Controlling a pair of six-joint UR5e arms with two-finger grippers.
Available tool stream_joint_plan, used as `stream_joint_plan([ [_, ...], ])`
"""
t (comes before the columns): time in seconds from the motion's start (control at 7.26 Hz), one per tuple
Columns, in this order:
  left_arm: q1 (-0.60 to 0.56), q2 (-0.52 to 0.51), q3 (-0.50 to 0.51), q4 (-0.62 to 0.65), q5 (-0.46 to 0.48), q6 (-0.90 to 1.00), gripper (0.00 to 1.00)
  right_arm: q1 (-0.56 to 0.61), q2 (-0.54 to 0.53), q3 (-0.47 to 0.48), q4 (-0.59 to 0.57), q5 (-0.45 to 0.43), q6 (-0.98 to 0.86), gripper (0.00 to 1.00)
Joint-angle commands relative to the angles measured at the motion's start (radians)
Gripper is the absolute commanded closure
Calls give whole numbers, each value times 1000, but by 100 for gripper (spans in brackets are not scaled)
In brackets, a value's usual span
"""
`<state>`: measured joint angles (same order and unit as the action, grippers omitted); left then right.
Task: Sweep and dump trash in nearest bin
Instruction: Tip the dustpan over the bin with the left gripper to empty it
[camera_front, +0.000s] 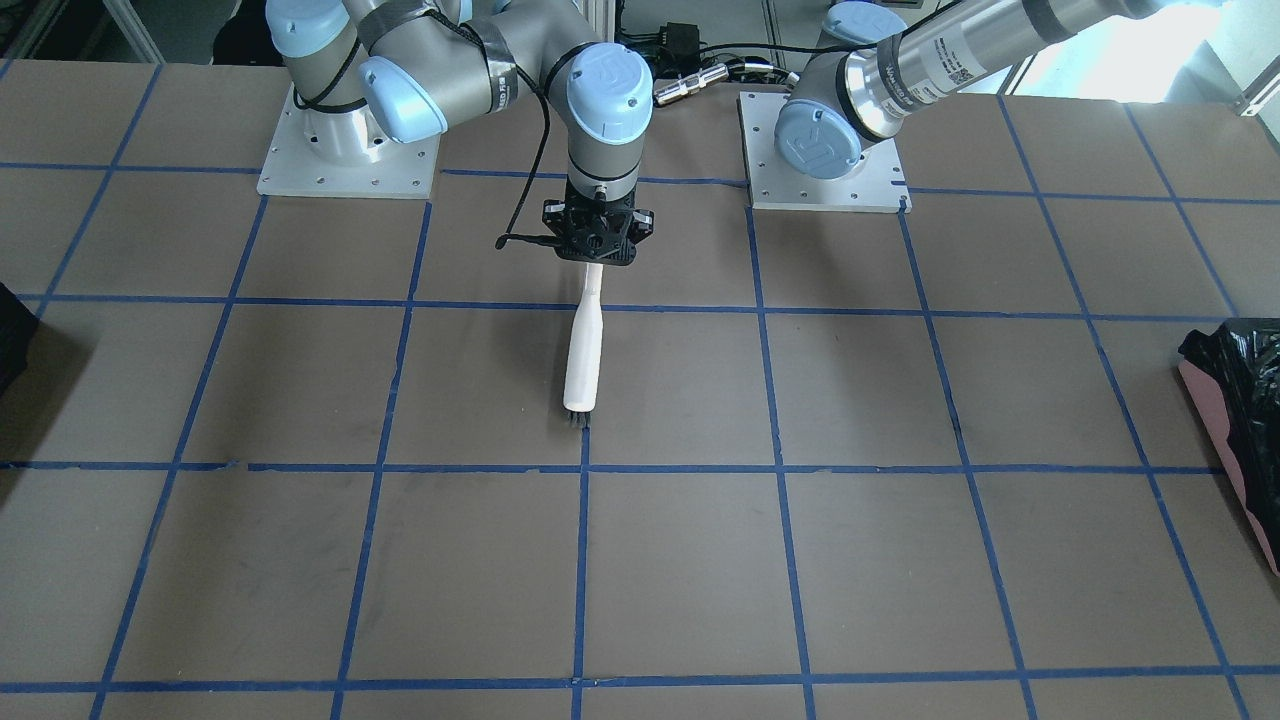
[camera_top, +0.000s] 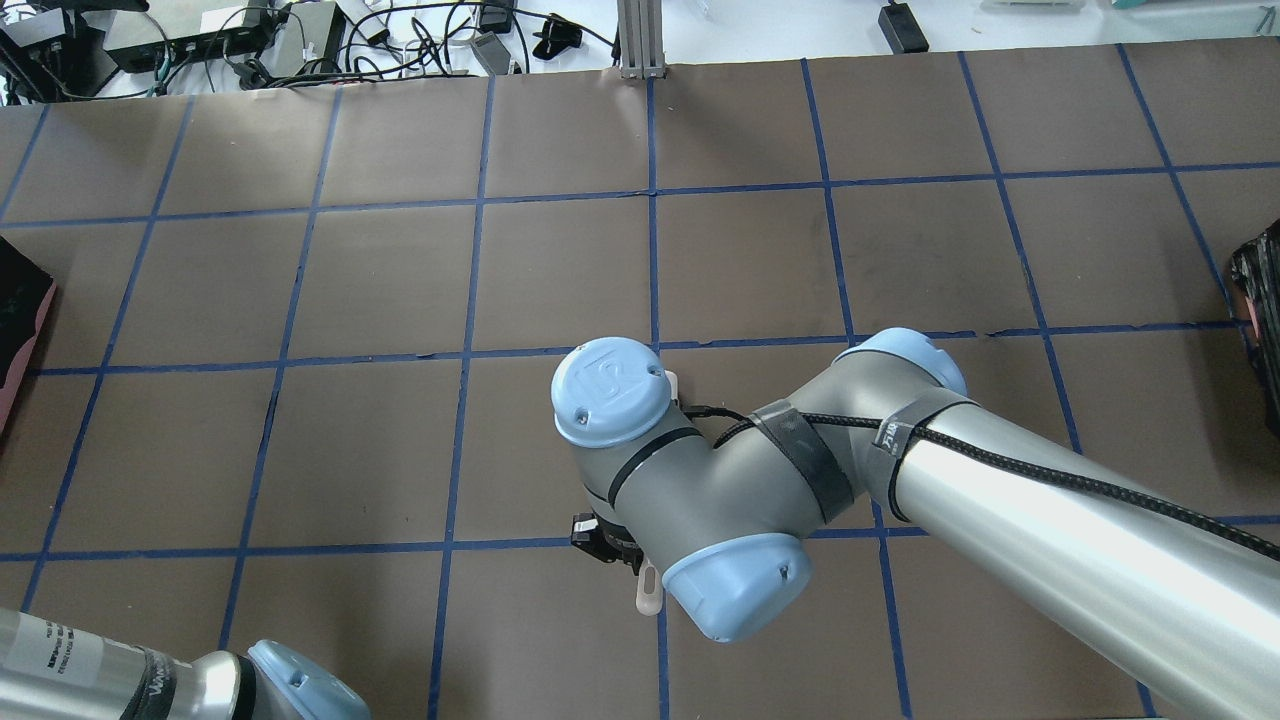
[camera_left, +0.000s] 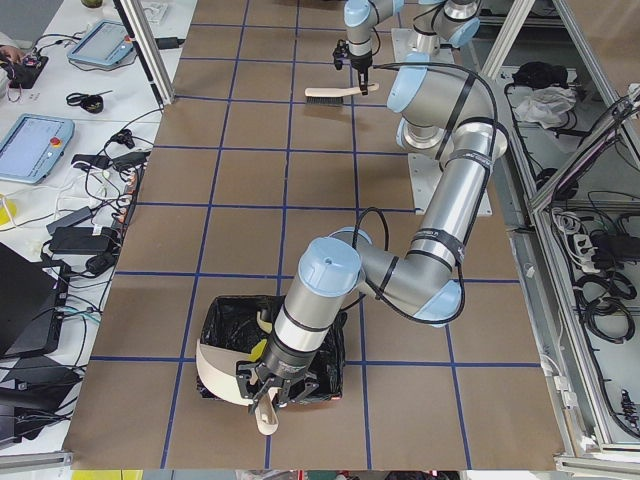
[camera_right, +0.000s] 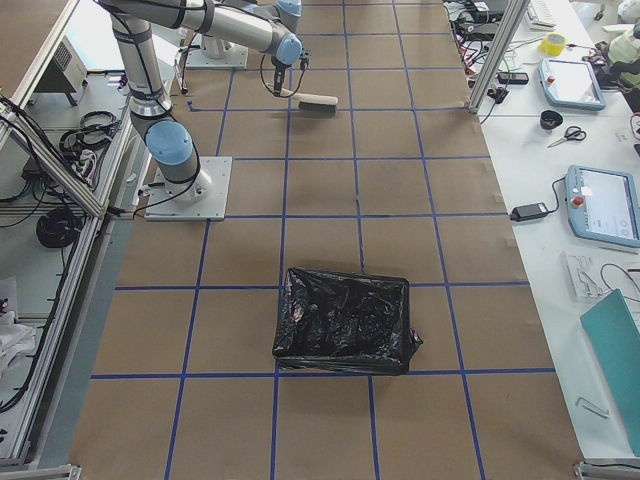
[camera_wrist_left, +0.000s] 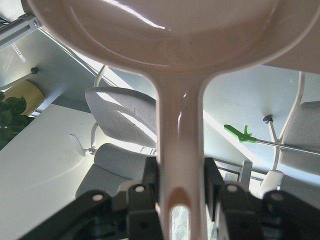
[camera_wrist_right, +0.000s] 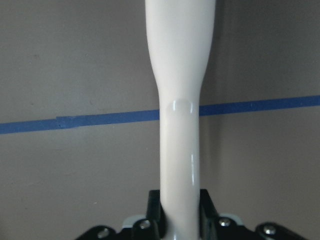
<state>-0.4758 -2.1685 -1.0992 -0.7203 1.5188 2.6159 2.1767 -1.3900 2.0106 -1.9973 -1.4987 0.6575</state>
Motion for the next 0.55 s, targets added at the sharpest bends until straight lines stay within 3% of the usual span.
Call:
stream_joint_plan([
  [0.0,-15,27,-86,171,34,58,100,0,5,0,0,0,-10,71],
  [0.28,-27,47,-81,170,34,65,100,0,5,0,0,-2,-12,35],
  [0.41,-35,67,-73,171,34,87,100,0,5,0,0,-2,-12,34],
])
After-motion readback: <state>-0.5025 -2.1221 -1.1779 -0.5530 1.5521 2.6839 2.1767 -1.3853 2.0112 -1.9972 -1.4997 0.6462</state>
